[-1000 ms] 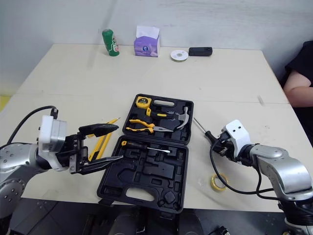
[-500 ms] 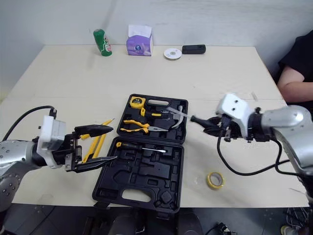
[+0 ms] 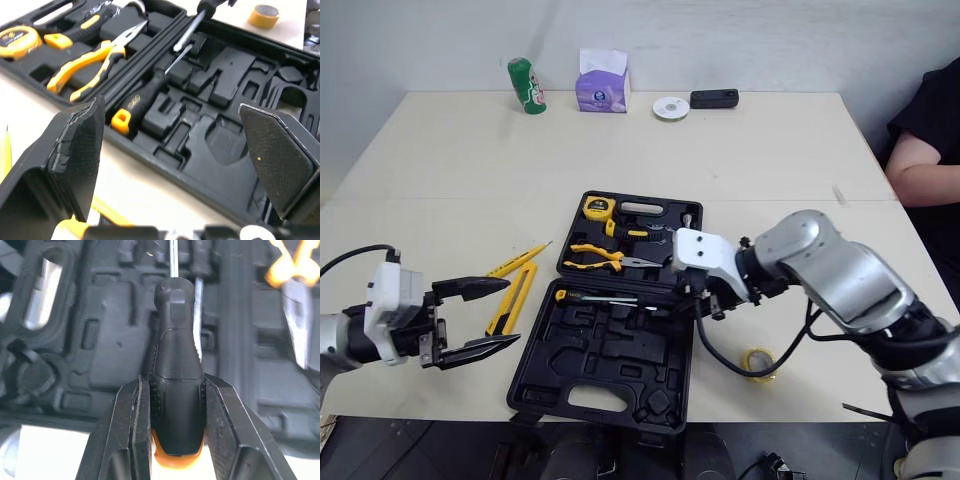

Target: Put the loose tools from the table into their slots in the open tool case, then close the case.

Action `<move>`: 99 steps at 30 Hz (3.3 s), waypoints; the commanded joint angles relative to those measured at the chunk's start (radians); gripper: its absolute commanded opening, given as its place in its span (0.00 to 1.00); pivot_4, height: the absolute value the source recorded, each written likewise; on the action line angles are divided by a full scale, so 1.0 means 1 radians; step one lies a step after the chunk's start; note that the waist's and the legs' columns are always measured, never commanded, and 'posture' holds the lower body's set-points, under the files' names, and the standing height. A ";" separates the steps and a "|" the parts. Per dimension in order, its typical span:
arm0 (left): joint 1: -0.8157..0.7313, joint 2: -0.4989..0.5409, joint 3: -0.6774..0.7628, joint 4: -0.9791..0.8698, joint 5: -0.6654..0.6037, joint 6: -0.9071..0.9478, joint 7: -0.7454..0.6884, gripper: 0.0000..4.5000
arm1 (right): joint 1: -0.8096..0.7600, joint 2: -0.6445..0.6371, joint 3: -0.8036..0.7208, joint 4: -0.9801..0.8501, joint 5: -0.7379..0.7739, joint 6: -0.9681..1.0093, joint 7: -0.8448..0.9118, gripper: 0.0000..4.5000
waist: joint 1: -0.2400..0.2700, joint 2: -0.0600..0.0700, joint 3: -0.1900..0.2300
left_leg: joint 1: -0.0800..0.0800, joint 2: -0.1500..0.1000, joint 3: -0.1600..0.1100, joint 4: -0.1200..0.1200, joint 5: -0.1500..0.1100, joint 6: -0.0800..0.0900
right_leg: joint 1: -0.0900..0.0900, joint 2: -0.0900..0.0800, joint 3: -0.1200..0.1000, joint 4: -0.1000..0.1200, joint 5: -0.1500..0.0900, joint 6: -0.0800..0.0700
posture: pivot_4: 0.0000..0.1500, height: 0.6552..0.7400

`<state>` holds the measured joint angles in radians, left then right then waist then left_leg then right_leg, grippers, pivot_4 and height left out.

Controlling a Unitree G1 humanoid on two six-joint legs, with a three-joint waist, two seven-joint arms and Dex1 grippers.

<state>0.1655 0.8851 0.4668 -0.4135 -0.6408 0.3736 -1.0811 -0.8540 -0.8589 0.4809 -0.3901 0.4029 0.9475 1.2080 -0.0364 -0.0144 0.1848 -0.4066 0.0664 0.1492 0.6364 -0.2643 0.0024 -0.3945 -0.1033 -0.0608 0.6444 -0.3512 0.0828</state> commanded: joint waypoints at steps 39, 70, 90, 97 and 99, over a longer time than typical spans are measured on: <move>0.089 -0.019 0.046 -0.108 -0.022 0.076 0.022 1.00 | -0.064 0.119 0.195 -0.084 -0.072 0.257 -0.216 0.22 | -0.023 -0.001 -0.001 | 0.000 -0.001 -0.002 -0.001 0.000 -0.001 | 0.000 -0.002 -0.002 0.003 -0.001 -0.001 | 1.00 1.00; -0.049 -0.039 -0.049 -0.062 -0.025 0.034 0.019 1.00 | 0.297 0.185 -0.289 0.074 0.111 -0.326 -0.011 0.48 | -0.016 -0.003 -0.002 | 0.001 0.000 -0.002 0.000 0.000 -0.001 | 0.001 0.002 -0.002 0.003 0.000 -0.001 | 1.00 1.00; -0.040 -0.035 -0.115 -0.068 0.028 -0.047 -0.059 1.00 | 0.295 0.369 -0.073 0.331 -0.190 -0.688 -0.040 0.02 | -0.018 -0.004 -0.002 | 0.002 0.001 -0.001 0.003 0.001 -0.002 | 0.001 0.003 0.000 0.007 -0.001 -0.001 | 1.00 1.00; -0.018 -0.028 -0.106 -0.074 0.020 -0.048 -0.062 1.00 | 0.303 0.385 -0.068 0.353 -0.209 -0.688 -0.034 0.02 | -0.018 -0.004 -0.002 | 0.002 0.001 -0.001 0.003 0.001 -0.003 | 0.001 0.003 0.000 0.008 -0.001 -0.001 | 1.00 1.00; -0.009 -0.027 -0.100 -0.073 0.023 -0.050 -0.062 1.00 | 0.305 0.385 -0.059 0.363 -0.222 -0.682 -0.037 0.02 | -0.019 -0.004 -0.002 | 0.002 0.001 -0.001 0.003 0.001 -0.003 | 0.001 0.003 0.000 0.008 -0.001 -0.001 | 1.00 1.00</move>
<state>0.1456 0.8453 0.3439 -0.4658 -0.6172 0.3368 -1.1371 -0.5473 -0.4777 0.4099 -0.0334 0.2016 0.2633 1.1731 -0.0554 -0.0183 0.1826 -0.4044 0.0678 0.1479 0.6397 -0.2631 -0.0002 -0.3937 -0.1003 -0.0611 0.6523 -0.3521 0.0813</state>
